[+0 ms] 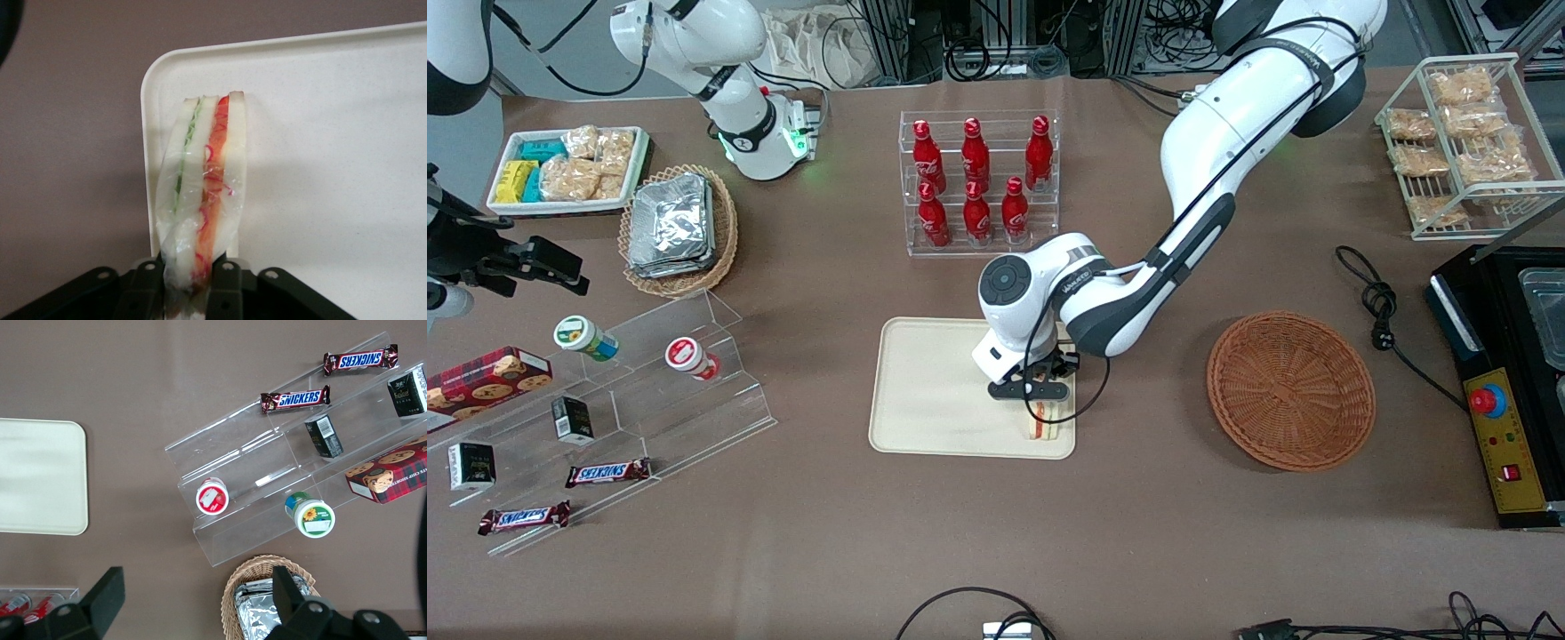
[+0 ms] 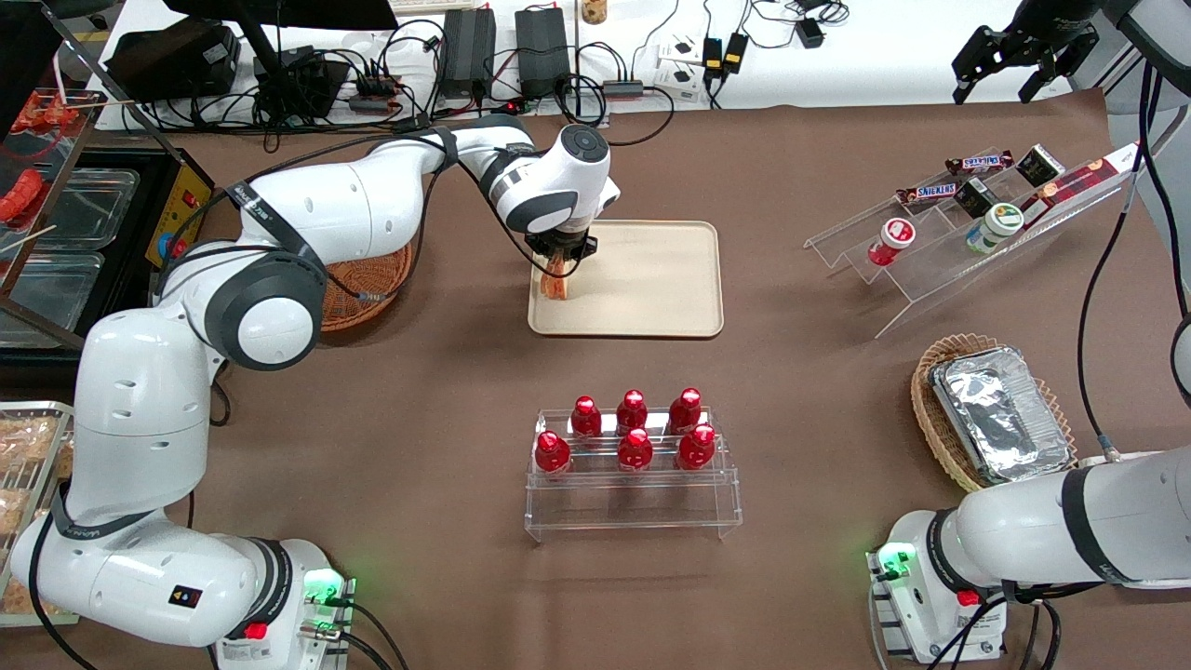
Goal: Place sandwich from basket to tray
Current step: 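Lower the sandwich onto the tray and open the left gripper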
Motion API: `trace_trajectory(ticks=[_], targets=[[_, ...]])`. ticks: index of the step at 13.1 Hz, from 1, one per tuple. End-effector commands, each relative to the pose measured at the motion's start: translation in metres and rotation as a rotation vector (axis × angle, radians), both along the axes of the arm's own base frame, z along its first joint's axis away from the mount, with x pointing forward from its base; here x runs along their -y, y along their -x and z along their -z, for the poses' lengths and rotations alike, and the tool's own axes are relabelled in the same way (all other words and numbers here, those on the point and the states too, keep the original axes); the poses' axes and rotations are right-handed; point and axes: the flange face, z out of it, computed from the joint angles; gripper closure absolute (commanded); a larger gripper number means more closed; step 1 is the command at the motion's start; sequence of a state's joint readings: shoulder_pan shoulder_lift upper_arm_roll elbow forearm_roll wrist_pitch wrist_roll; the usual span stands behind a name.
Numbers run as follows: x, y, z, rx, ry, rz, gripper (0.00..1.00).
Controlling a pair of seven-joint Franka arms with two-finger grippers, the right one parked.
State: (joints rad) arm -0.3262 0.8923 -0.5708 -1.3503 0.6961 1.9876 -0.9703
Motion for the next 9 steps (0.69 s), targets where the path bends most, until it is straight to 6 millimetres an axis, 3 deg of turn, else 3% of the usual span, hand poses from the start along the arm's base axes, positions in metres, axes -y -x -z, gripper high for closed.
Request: trace_trajectory(ticks=[1, 4, 7, 9], targets=[[0.002, -0.006, -0.006, 0.03, -0.006, -0.008, 0.0], [-0.002, -0.01, -0.022, 0.045, 0.006, -0.053, 0.0], [-0.022, -0.022, -0.075, 0.03, 0.043, -0.108, 0.0], [-0.055, -0.032, -0.115, 0.006, 0.041, -0.146, 0.0]])
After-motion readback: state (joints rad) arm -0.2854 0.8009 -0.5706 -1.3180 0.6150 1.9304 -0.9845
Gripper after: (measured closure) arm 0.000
